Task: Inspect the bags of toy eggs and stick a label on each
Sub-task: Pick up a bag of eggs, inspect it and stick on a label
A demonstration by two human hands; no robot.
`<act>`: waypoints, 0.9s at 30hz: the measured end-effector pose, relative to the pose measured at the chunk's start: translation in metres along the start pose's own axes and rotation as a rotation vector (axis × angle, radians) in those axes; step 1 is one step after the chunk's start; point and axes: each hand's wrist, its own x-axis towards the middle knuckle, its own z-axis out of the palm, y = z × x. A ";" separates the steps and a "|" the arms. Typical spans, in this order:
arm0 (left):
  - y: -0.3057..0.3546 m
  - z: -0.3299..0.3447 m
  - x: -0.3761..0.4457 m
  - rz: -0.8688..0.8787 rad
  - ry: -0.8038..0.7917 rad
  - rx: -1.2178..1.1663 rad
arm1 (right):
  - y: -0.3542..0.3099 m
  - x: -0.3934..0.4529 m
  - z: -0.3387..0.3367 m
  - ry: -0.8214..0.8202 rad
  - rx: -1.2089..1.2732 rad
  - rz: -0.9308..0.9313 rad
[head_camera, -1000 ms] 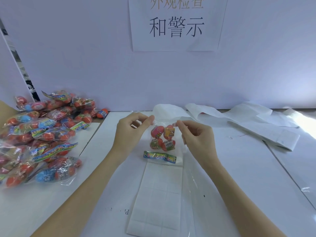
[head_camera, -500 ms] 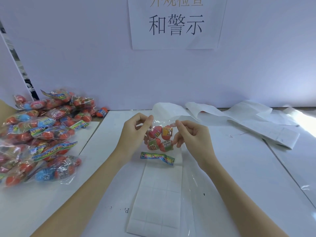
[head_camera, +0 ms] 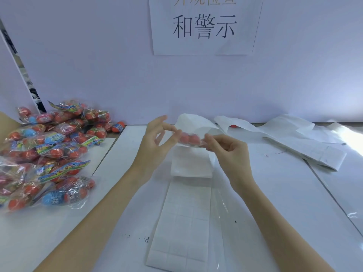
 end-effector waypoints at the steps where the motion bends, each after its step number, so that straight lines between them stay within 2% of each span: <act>1: 0.000 0.000 0.000 -0.042 -0.057 0.006 | 0.002 0.000 -0.001 -0.007 -0.037 0.022; 4: -0.004 0.005 -0.001 -0.159 -0.075 -0.048 | 0.006 -0.003 0.002 -0.049 -0.117 0.078; 10: -0.006 0.004 0.001 -0.235 0.187 -0.013 | 0.003 -0.001 0.001 -0.064 -0.010 0.039; 14: -0.003 -0.003 0.007 -0.367 0.164 -0.173 | 0.000 -0.003 0.000 -0.183 0.022 0.032; 18: -0.003 -0.011 0.010 -0.315 0.133 -0.400 | 0.000 -0.003 0.002 -0.229 -0.028 0.080; 22: -0.001 -0.013 0.011 -0.272 0.108 -0.471 | 0.002 -0.004 0.004 -0.209 -0.001 0.230; 27: -0.005 -0.011 0.007 -0.285 0.255 -0.474 | 0.005 -0.005 0.002 -0.175 -0.068 0.253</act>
